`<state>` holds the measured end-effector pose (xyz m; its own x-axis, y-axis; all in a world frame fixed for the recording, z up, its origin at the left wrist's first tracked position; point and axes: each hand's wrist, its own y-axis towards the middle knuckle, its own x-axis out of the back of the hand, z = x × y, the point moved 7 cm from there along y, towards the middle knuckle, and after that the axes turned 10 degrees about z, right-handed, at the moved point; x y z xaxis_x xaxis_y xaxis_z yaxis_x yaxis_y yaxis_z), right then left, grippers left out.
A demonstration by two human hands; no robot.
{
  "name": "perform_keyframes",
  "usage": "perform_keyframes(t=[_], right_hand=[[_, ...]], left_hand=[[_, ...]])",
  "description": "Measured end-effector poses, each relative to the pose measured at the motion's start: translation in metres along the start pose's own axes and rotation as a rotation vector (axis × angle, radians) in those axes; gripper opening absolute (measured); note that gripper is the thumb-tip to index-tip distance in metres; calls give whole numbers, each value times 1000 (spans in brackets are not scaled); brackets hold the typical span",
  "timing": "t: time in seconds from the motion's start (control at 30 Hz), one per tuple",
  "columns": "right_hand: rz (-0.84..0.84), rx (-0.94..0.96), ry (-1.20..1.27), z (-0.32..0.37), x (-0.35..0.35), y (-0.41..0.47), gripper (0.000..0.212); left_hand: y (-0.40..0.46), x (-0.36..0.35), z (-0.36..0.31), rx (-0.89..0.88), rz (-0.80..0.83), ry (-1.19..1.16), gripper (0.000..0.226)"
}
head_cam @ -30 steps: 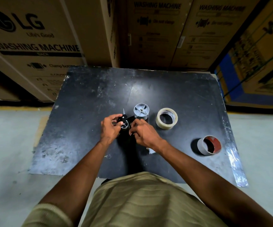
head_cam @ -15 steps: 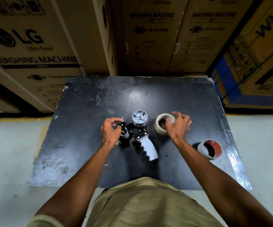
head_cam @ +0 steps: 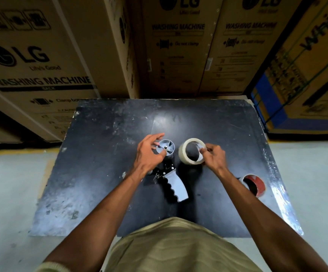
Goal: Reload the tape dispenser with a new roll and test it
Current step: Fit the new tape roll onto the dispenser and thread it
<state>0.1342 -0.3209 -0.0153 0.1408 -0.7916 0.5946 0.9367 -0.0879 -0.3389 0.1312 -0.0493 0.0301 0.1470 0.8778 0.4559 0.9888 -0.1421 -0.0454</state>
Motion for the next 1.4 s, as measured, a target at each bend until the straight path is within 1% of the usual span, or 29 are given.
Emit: perform_keyframes(t=[0.07, 0.17, 0.23, 0.37, 0.43, 0.53, 0.6, 0.7, 0.77, 0.83, 0.9, 0.97, 1.03, 1.1, 1.17, 1.27, 1.4], right_hand=[[57, 64, 44, 12, -2, 3, 25], [99, 120, 108, 40, -2, -3, 13], [130, 132, 117, 51, -3, -6, 12], [167, 166, 64, 59, -4, -7, 13], [207, 172, 29, 61, -7, -6, 13], [250, 143, 46, 62, -13, -4, 14], [273, 119, 93, 62, -16, -4, 12], [308, 82, 163, 61, -22, -1, 13], [328, 57, 210, 60, -27, 1, 15], [367, -6, 330, 61, -33, -3, 19], [443, -81, 478, 63, -43, -11, 25], [498, -94, 564, 64, -50, -16, 26], [522, -63, 557, 67, -50, -16, 24], [520, -57, 494, 69, -49, -14, 29], [501, -51, 428, 71, -43, -12, 32], [500, -37, 392, 77, -36, -9, 33], [561, 38, 307, 88, -28, -4, 36]], left_hand=[[5, -9, 2, 11, 99, -54, 71], [8, -16, -1, 52, 191, -110, 82], [8, -16, -7, 37, 229, -157, 74], [6, -8, -5, 3, 241, -151, 42], [3, -1, -1, -13, 192, -133, 31], [-1, 5, 1, -33, 112, -110, 16], [-3, 6, 0, -15, 87, -111, 15], [-5, 5, 2, 25, 94, -109, 21], [-5, 4, 4, 57, 105, -131, 18], [-6, 5, 6, 82, 100, -151, 13], [-6, 6, 7, 87, 81, -144, 8], [-5, 8, 11, 92, 59, -150, 7], [-6, 11, 14, 104, 33, -174, 6], [-8, 13, 15, 110, 35, -193, 7], [-8, 12, 12, 97, 73, -208, 13], [-7, 13, 4, 84, 129, -252, 24], [-8, 13, -6, 64, 183, -269, 21]])
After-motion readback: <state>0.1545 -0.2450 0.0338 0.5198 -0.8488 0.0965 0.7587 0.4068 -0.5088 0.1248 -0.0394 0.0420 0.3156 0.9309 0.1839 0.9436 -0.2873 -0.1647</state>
